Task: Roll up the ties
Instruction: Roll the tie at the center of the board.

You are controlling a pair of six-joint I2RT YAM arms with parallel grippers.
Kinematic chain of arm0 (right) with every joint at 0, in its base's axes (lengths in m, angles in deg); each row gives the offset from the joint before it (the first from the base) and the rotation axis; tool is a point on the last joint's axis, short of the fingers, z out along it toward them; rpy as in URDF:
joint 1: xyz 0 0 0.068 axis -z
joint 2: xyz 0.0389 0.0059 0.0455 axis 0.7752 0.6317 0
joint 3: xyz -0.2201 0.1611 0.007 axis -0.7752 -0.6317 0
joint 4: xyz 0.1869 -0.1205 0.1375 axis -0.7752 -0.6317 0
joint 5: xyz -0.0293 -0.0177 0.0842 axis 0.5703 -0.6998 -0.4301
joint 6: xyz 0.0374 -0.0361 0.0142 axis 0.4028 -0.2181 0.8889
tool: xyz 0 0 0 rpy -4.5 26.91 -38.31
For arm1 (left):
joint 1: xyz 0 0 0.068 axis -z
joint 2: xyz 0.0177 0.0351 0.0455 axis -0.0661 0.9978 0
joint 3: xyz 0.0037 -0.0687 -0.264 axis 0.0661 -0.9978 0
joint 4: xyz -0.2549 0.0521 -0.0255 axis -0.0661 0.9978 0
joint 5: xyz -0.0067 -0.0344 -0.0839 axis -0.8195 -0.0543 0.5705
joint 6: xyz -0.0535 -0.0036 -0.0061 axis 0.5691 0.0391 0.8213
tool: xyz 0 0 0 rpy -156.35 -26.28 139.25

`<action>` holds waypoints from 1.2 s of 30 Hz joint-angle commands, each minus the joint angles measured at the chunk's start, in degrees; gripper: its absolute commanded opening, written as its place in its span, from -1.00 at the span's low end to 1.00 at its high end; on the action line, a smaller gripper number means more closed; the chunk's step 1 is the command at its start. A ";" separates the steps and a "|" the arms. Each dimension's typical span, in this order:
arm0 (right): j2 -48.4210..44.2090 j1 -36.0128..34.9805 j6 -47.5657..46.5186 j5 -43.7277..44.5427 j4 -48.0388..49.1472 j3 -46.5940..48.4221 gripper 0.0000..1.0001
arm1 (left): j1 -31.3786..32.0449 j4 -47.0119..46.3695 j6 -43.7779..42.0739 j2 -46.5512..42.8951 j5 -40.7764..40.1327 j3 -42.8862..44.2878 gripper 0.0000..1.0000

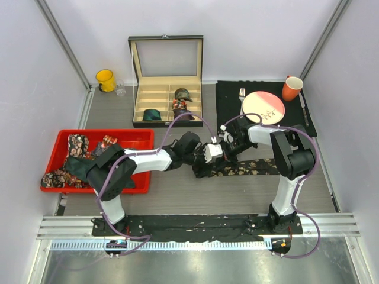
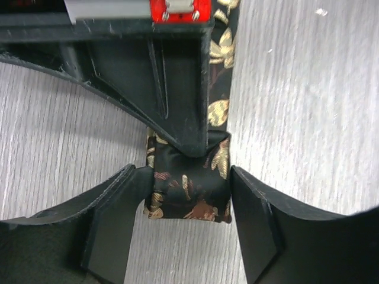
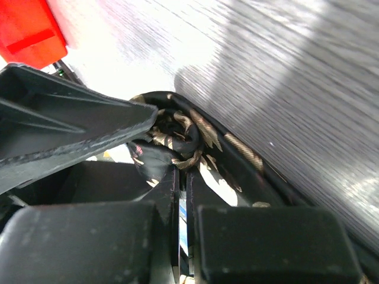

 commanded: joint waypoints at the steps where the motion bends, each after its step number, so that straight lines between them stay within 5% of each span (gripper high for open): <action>1: 2.30 -0.50 -3.75 21.59 1.59 -1.45 -0.99 | -0.28 -6.39 2.09 -1.01 4.08 -1.61 0.36; 12: 2.39 -1.73 -4.10 24.50 1.94 -2.07 -0.99 | -0.28 -11.57 7.01 5.13 3.83 -1.79 0.38; 15: 2.39 -1.73 -4.37 24.77 2.03 -1.72 -0.99 | -0.28 -11.84 6.14 5.84 3.56 -2.57 0.22; 20: 0.72 -1.47 -5.86 17.57 1.07 0.21 -0.96 | -0.11 -7.02 1.14 4.18 1.55 -4.16 -0.36; 22: -0.68 -0.42 -7.44 14.32 -1.65 1.88 -0.72 | -0.02 -4.30 -1.33 3.65 -0.12 -4.42 -0.49; 28: -6.92 1.08 -9.03 6.07 -7.72 4.52 -0.13 | 0.51 0.37 -4.14 3.12 -3.47 -4.08 -0.42; 36: -5.18 -1.29 0.63 0.33 -0.98 2.60 0.11 | 1.48 1.78 -3.88 4.09 -4.52 -2.41 -0.19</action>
